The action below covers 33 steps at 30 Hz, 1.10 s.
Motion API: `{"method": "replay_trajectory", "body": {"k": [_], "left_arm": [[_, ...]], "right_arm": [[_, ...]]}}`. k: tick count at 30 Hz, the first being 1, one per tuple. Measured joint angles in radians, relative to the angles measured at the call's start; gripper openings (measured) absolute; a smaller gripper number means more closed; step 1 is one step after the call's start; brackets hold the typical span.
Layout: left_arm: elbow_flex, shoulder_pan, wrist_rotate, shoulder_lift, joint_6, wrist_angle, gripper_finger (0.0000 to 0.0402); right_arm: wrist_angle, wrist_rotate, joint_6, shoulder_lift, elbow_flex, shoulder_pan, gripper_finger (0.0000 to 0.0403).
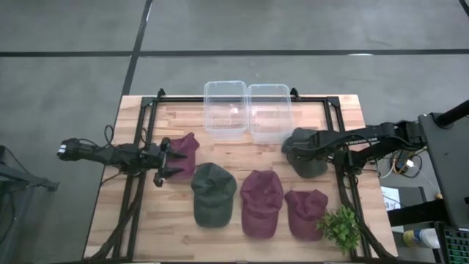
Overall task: Pick & Place hat
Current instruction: Put the right black cap into the right transparent bin
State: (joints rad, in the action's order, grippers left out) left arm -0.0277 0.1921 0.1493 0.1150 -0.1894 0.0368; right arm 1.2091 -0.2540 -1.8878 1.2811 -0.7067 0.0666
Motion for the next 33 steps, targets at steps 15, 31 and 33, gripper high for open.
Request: {"method": "replay_trajectory", "body": {"k": [15, 31, 33], "left_arm": [[0.0, 0.0, 0.0, 0.0, 0.009, 0.0, 0.0255], [0.0, 0.001, 0.001, 0.0, 0.01, 0.0, 0.0255], [0.0, 0.001, 0.001, 0.0, 0.01, 0.0, 0.0255]], "right_arm": [[-0.007, 0.071, 0.045, 0.133, 0.0, -0.002, 0.0129], [-0.004, 0.079, 0.064, 0.128, 0.0, -0.003, 0.0013], [-0.004, 0.083, 0.072, 0.122, 0.0, -0.006, 0.0012]]}}
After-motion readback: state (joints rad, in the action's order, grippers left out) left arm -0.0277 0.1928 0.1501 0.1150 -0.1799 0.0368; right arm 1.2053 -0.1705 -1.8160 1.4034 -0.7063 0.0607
